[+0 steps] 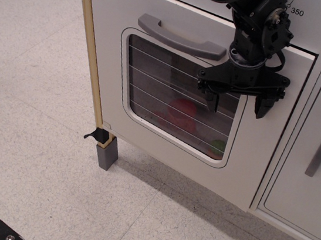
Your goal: Close oven
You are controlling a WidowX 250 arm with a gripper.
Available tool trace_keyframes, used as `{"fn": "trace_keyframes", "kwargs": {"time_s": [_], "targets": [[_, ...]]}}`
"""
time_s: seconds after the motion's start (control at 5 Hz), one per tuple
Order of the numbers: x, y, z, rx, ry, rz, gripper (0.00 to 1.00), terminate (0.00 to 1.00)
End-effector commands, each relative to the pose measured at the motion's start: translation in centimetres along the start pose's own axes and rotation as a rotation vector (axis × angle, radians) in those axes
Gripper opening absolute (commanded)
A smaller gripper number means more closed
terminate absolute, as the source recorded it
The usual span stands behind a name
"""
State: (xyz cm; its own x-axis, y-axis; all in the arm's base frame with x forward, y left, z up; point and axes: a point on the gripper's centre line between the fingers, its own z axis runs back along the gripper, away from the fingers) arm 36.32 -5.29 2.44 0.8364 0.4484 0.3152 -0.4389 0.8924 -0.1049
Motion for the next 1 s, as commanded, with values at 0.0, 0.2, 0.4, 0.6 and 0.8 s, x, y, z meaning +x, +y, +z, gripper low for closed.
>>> {"fn": "trace_keyframes", "kwargs": {"time_s": [0.0, 0.2, 0.4, 0.6, 0.8], "targets": [[2.3, -0.5, 1.9, -0.041, -0.08, 0.032, 1.0, 0.0], [2.4, -0.7, 1.9, -0.041, -0.093, 0.044, 1.0, 0.0], [2.1, -0.4, 2.2, -0.047, -0.097, 0.037, 1.0, 0.0], [1.1, 0.8, 3.4, -0.044, -0.092, 0.003, 1.0, 0.0], [-0.1, 1.9, 4.2, 0.006, -0.039, -0.023, 1.0, 1.0]]}}
